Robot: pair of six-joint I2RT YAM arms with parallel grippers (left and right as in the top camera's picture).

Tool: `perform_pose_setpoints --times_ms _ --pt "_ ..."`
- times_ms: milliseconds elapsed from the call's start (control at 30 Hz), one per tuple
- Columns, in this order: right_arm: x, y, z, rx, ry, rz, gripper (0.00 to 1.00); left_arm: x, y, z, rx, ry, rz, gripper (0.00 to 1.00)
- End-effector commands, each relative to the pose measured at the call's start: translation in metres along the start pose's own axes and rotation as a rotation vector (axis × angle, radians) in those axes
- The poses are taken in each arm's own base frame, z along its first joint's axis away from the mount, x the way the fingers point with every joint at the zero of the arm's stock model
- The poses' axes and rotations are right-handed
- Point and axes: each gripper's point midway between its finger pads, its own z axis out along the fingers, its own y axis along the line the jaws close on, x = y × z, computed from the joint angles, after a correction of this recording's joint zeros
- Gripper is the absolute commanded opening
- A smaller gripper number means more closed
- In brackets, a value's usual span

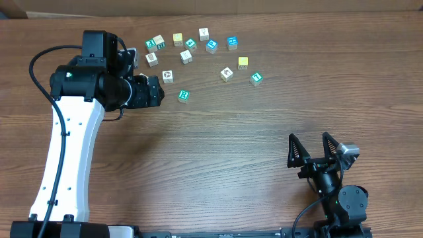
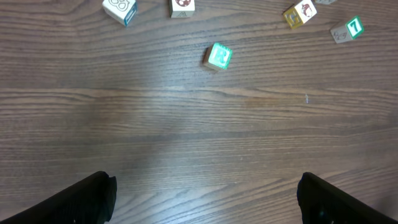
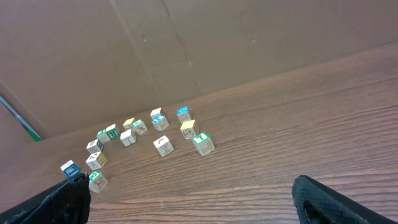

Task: Form a horizontal line
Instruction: 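Move the left gripper forward over the scattered blocks, then lower the left gripper over the green R block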

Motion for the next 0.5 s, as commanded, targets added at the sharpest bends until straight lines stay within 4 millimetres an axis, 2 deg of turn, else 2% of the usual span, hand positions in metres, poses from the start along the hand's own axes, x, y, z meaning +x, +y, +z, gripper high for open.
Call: perform_pose_setpoints --times_ms 0,467 --pt "-0.003 0.000 -0.001 -0.001 -0.016 0.002 1.00 -0.008 0.001 -0.002 -0.007 -0.025 -0.009 0.91" --pt "-0.003 0.000 -0.001 -0.002 -0.016 0.002 1.00 -0.024 0.009 -0.003 -0.055 -0.095 -0.060 0.90"
